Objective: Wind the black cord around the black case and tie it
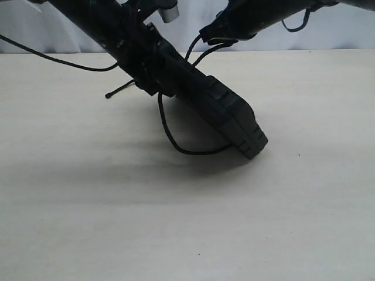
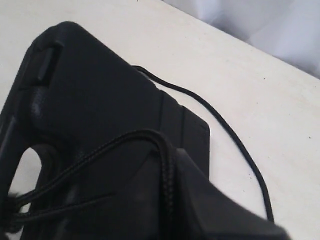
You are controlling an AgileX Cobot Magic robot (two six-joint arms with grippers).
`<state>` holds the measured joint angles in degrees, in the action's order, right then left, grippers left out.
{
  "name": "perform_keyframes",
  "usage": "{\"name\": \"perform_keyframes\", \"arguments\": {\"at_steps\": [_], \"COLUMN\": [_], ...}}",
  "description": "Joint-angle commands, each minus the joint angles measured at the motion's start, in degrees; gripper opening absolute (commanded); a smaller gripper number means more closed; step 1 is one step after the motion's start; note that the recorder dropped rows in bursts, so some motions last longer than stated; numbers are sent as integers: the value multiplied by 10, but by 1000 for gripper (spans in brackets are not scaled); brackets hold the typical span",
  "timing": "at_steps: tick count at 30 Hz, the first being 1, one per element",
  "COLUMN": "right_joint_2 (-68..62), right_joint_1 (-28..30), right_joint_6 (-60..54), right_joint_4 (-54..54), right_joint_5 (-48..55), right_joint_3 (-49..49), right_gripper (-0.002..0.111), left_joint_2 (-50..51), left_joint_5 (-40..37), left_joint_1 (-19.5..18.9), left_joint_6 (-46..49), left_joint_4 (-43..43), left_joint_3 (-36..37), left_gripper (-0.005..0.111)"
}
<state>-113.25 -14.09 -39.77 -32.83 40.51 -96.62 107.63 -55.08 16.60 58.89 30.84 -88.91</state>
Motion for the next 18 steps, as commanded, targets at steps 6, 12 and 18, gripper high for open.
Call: {"name": "perform_keyframes", "arguments": {"at_steps": [6, 12, 18], "right_joint_2": [52, 56, 56], "right_joint_1": [2, -1, -1], "right_joint_6": [30, 30, 30], "right_joint_4": [3, 1, -14], "right_joint_5": [52, 106, 125], "right_joint_3": [-3, -3, -3], "right_gripper": [4, 4, 4], "left_joint_2": [-92, -56, 1], "left_joint_5": [-52, 43, 79], "left_joint_1": [-2, -2, -2], "left_joint_6": [-80, -62, -35], "left_joint_4": [-107, -14, 0], "left_joint_3": [-4, 33, 65], "left_gripper": [62, 62, 62]}}
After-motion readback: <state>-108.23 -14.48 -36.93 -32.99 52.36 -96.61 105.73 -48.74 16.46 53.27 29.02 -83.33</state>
